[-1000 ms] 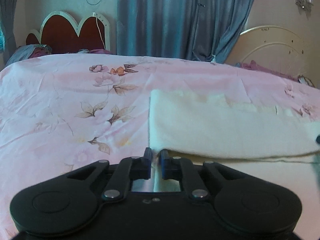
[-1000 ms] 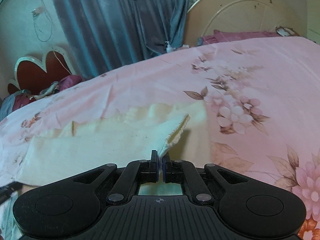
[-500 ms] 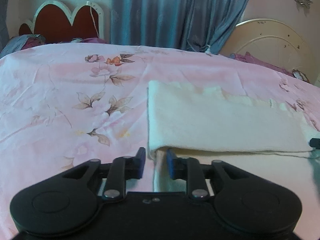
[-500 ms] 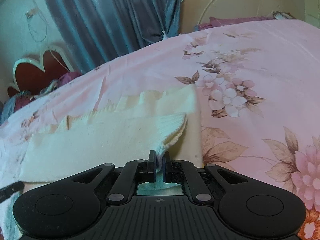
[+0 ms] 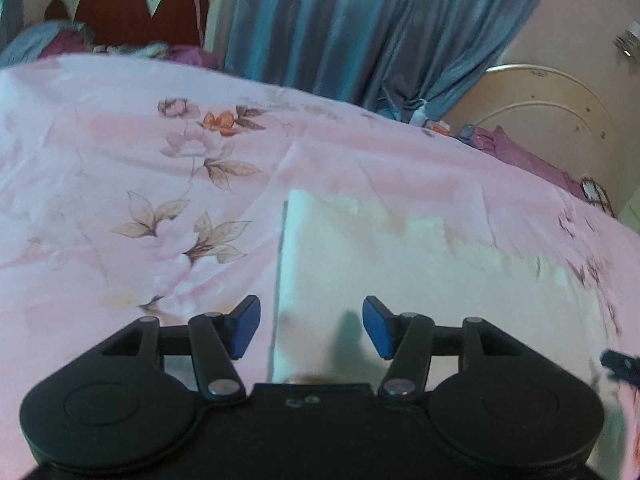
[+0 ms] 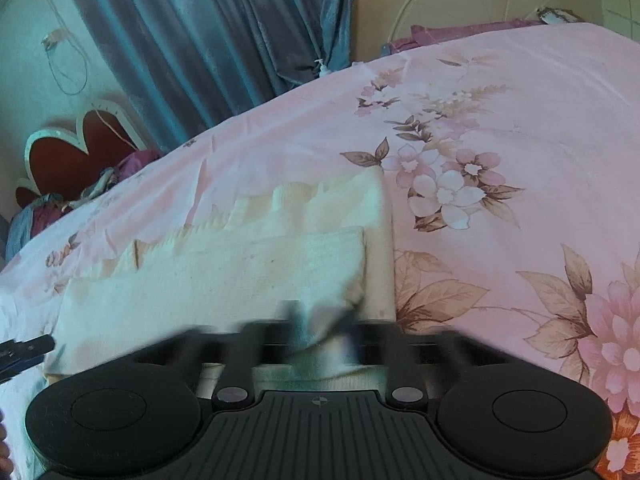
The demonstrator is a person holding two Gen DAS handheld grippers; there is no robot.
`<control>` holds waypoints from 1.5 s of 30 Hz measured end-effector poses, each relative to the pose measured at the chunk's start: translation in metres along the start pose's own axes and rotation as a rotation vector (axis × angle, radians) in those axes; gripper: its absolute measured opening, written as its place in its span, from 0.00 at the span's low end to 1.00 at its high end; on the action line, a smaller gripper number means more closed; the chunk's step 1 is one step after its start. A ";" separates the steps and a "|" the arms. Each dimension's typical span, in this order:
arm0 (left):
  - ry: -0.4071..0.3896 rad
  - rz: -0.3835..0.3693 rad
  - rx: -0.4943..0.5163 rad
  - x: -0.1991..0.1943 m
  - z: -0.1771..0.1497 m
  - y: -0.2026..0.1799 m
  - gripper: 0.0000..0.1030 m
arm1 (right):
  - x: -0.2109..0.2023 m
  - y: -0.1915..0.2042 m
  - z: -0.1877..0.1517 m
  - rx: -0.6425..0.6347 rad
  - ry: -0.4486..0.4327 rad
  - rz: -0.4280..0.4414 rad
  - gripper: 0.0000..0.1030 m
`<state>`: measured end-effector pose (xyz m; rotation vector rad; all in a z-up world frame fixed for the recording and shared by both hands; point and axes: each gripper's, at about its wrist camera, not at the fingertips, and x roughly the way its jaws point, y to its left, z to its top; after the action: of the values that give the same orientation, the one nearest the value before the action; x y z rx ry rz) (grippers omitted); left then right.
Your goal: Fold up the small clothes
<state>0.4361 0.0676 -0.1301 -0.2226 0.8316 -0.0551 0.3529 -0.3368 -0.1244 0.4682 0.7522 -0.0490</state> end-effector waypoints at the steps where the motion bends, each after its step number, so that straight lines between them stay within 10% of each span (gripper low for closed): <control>1: 0.010 -0.003 -0.014 0.007 0.003 0.001 0.53 | -0.001 0.002 0.000 -0.011 -0.005 0.005 0.66; 5: 0.020 -0.014 -0.049 0.026 0.011 0.004 0.51 | 0.005 0.002 0.003 -0.021 -0.005 -0.004 0.65; 9: 0.022 -0.044 -0.091 0.040 0.019 0.008 0.44 | 0.019 -0.002 0.008 0.006 0.003 -0.016 0.35; 13: -0.005 -0.038 -0.096 0.045 0.020 0.007 0.17 | 0.026 0.002 0.010 -0.024 0.013 -0.019 0.07; 21: -0.065 0.015 -0.030 0.042 0.014 0.005 0.11 | 0.021 0.000 -0.004 -0.120 -0.027 -0.104 0.06; 26: -0.087 0.086 0.047 0.034 0.017 -0.003 0.25 | 0.010 0.002 0.005 -0.116 -0.097 -0.175 0.07; 36: -0.115 0.034 0.155 0.010 0.015 -0.036 0.27 | 0.016 0.033 0.017 -0.181 -0.104 -0.086 0.10; 38: -0.090 0.032 0.173 0.014 0.011 -0.044 0.29 | 0.023 0.044 0.016 -0.208 -0.095 -0.077 0.25; 40: -0.068 0.047 0.190 0.020 0.008 -0.049 0.33 | 0.028 0.052 0.014 -0.233 -0.109 -0.079 0.66; 45: -0.042 0.085 0.222 0.034 0.000 -0.050 0.38 | 0.044 0.066 0.016 -0.264 -0.067 -0.059 0.41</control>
<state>0.4610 0.0143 -0.1437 0.0201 0.7853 -0.0626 0.4089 -0.2793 -0.1180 0.1915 0.6952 -0.0199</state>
